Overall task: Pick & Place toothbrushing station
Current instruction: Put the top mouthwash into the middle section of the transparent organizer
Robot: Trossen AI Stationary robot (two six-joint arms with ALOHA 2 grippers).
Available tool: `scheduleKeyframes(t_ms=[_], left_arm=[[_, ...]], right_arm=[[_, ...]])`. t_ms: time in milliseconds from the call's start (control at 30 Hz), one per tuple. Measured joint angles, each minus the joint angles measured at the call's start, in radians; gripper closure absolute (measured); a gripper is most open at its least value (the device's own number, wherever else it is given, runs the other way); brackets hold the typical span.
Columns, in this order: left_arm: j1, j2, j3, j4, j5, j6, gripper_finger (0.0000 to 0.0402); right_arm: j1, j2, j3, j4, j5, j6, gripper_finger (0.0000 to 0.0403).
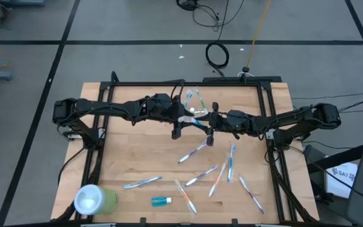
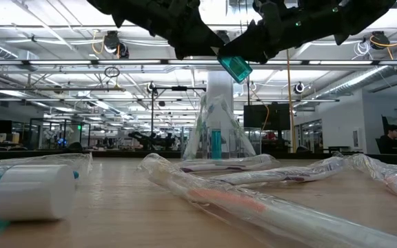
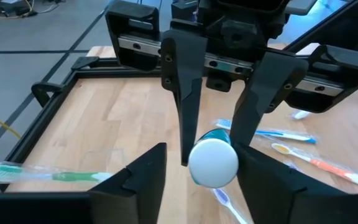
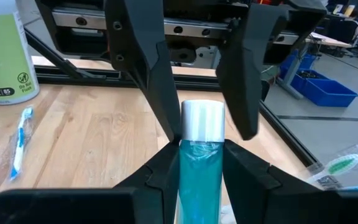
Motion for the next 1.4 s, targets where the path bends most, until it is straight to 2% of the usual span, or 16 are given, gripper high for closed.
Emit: scheduleKeyframes(t_ms=[167,300,500,667,800,900,1133,1233,1400], left_arm=[[0.000,0.000,0.000,0.001,0.003,0.000,0.0272],[0.000,0.000,0.000,0.006,0.000,-0.001,0.0300],[0.000,0.000,0.000,0.009,-0.001,-0.002,0.0294],[0.001,0.000,0.000,-0.004,-0.018,-0.001,0.0298],[0.000,0.001,0.000,-0.037,-0.082,-0.003,0.0301],[0.001,0.001,0.000,-0.061,-0.156,-0.004,0.0299],[0.003,0.001,0.000,-0.089,-0.352,-0.037,0.0299],[0.006,0.001,0.000,-0.081,-0.365,-0.048,0.0299],[0.008,0.002,0.038,-0.111,-0.369,0.038,0.0299]], right_arm=[[0.000,0.000,0.000,0.001,0.004,0.002,0.0302],[0.000,0.000,0.000,0.000,0.009,0.001,0.0302],[0.000,-0.002,0.002,-0.028,0.024,0.012,0.0296],[0.000,-0.002,0.003,-0.050,0.052,0.029,0.0266],[0.000,-0.005,0.003,-0.103,0.061,0.077,0.0240],[0.000,-0.025,0.002,-0.146,0.107,0.098,0.0225],[0.002,-0.122,0.002,-0.286,0.134,0.134,0.0217],[0.002,-0.153,0.002,-0.325,0.134,0.148,0.0222],[0.002,-0.172,0.002,-0.356,0.135,0.148,0.0226]])
